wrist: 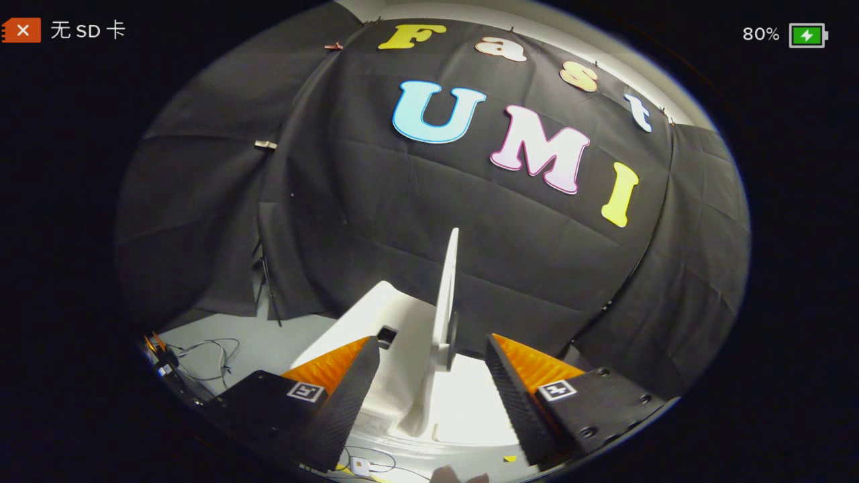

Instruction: Open the toilet lid.

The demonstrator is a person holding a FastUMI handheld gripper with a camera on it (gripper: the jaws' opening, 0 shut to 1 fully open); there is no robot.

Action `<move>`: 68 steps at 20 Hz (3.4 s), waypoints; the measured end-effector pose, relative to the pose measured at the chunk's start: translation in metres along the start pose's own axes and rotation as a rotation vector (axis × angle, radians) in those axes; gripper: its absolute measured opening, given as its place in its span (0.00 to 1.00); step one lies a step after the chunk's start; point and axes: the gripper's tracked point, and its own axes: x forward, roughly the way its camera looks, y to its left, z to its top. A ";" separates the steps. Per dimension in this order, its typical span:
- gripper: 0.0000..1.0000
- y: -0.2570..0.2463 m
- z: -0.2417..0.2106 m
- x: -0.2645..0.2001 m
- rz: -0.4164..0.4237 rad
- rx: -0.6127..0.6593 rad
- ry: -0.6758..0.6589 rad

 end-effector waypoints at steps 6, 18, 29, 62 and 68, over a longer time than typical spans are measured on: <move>0.98 -0.011 0.036 -0.025 0.008 0.042 -0.074; 0.98 -0.106 0.099 -0.086 -0.022 0.243 -0.214; 0.99 -0.215 0.119 -0.146 -0.092 0.310 -0.305; 0.98 -0.346 0.084 -0.249 -0.190 0.295 -0.338; 0.98 -0.344 0.088 -0.252 -0.194 0.285 -0.354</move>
